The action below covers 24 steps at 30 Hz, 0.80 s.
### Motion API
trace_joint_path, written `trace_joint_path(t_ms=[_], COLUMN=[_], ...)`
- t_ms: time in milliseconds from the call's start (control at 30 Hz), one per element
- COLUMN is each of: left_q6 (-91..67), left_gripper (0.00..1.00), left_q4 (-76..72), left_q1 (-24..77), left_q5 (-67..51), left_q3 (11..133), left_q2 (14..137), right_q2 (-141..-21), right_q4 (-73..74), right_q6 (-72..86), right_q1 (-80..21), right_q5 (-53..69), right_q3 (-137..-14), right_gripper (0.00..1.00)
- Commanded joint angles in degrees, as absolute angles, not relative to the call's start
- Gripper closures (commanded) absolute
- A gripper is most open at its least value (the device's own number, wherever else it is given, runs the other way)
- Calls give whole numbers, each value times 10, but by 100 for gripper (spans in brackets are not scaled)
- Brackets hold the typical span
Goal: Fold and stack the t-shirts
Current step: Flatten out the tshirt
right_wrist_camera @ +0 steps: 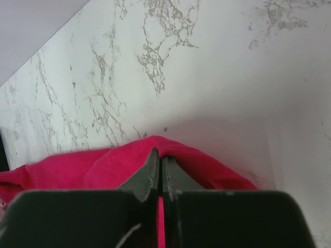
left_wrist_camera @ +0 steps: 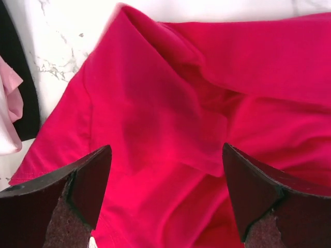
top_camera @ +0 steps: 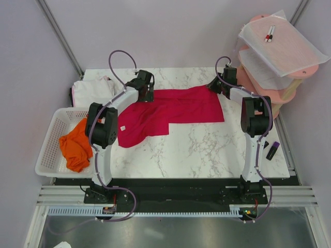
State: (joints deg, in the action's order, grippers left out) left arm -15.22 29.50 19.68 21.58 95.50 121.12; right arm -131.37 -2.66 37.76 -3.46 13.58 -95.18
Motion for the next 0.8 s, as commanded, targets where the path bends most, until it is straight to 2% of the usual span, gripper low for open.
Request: trace_joint_path(t_ms=[0, 200, 400, 500, 533, 567, 600, 633, 667, 700, 733, 767], left_q6=[-171, -178, -185, -175, -170, -159, -156, -156, -156, -157, -159, -161], left_gripper=[5, 6, 12, 29, 46, 55, 66, 89, 95, 98, 98, 98], left_q4=[266, 267, 265, 265, 267, 268, 272, 279, 282, 282, 284, 283], left_q1=[213, 226, 226, 226, 226, 225, 225, 225, 223, 222, 218, 216], left_q5=[247, 258, 277, 286, 285, 284, 286, 293, 299, 300, 301, 302], left_q3=[947, 932, 962, 989, 997, 1013, 1021, 1027, 1034, 1035, 1036, 1034], left_q2=[1178, 1179, 1222, 1240, 1247, 1252, 1265, 1268, 1271, 1271, 1270, 1268], right_q2=[-1313, -1313, -1308, -1301, -1299, -1297, -1297, -1296, -1292, -1289, -1284, -1271], right_q4=[-54, -59, -60, -60, -60, -61, -62, -62, -63, -62, -63, -63], right_q6=[381, 383, 382, 378, 376, 373, 372, 370, 368, 367, 365, 363], right_q1=[-33, -32, -32, -31, -31, -30, -29, -26, -25, -24, -22, -20], right_q5=[151, 156, 164, 165, 165, 170, 173, 177, 180, 178, 177, 174], right_q3=[-947, -942, -938, -932, -931, -928, -928, -928, -926, -923, -919, -906], right_gripper=[96, 96, 95, 92, 90, 87, 79, 74, 69, 48, 46, 37])
